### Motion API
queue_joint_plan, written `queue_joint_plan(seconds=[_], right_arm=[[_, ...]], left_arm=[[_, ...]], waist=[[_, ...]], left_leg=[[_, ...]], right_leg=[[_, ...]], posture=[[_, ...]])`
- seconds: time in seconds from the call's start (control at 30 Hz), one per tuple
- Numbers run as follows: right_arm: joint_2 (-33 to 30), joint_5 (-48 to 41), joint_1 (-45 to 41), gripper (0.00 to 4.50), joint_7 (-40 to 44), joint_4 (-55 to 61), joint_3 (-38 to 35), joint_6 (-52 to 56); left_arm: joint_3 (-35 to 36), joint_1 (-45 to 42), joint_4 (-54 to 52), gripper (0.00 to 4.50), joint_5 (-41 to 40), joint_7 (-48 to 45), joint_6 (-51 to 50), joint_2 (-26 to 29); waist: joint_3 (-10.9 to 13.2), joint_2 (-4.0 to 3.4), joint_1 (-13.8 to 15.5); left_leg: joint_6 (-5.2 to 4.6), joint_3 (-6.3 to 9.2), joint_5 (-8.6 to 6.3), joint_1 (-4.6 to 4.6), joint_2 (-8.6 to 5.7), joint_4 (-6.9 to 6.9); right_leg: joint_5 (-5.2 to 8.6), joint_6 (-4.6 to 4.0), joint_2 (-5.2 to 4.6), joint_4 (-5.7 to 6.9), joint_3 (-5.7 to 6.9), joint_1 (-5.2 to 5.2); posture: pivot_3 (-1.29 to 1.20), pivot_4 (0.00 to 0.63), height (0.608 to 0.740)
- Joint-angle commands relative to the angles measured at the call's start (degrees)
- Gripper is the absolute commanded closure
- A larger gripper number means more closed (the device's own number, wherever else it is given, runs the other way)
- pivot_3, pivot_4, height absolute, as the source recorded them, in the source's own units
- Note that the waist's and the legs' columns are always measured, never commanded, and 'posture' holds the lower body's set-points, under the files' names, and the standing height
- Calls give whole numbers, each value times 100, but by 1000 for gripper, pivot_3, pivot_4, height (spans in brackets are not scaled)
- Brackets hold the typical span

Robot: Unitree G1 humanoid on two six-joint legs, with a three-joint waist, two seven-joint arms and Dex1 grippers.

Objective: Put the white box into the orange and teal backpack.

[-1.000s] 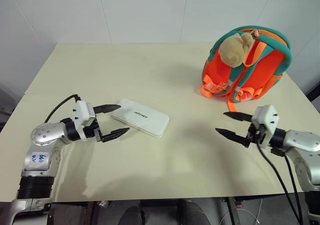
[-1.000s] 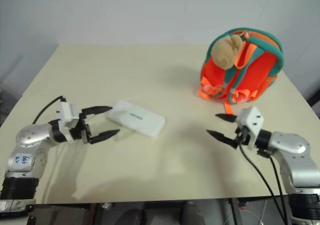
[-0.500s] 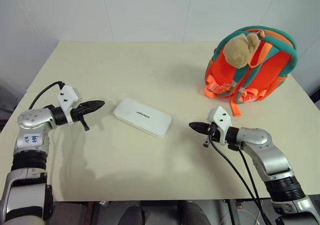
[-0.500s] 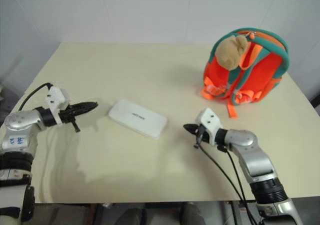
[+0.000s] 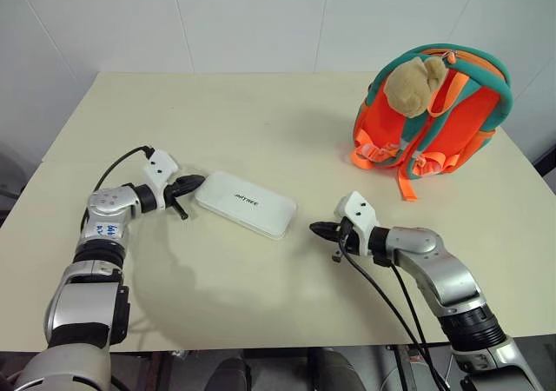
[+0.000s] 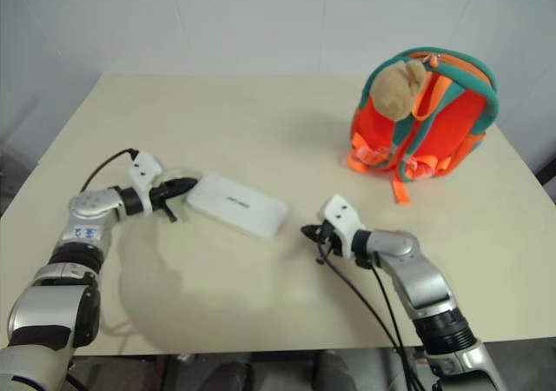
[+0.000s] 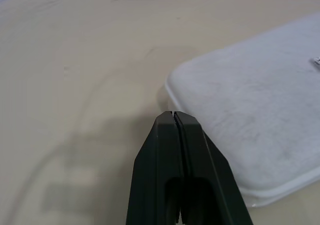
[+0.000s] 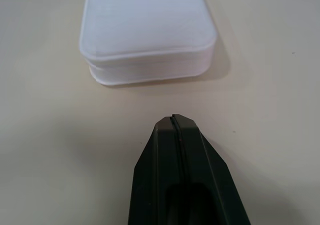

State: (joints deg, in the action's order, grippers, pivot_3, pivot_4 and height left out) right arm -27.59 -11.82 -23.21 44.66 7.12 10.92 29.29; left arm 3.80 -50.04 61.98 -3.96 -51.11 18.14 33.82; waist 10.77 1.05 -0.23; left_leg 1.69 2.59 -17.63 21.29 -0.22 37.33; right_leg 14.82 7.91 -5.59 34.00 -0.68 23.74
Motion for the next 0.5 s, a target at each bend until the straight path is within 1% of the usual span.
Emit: queue_joint_plan(seconds=[0.03, 0.27, 0.5], right_arm=[[131, 3, -158, 4380, -115, 211, 23, 41], [328, 109, -410, 4380, -152, -73, 122, -20], [384, 151, -506, 4380, -103, -245, 148, -141]], left_arm=[[45, -65, -40, 4456, -2, -68, 111, 40], [124, 165, -261, 4456, -111, -320, 58, 170], [191, 589, -1018, 4456, -327, -645, -239, 163]], waist=[[0, 0, 1], [0, 0, 2], [0, 0, 4]], left_leg=[[0, 0, 0, 0, 0, 0], [0, 0, 0, 0, 0, 1], [0, 0, 0, 0, 0, -1]], right_leg=[[0, 0, 0, 1, 0, 0], [0, 0, 0, 2, 0, 0], [0, 0, -1, 1, 2, 1]], posture=[[0, 150, 740], [0, 150, 740], [0, 150, 740]])
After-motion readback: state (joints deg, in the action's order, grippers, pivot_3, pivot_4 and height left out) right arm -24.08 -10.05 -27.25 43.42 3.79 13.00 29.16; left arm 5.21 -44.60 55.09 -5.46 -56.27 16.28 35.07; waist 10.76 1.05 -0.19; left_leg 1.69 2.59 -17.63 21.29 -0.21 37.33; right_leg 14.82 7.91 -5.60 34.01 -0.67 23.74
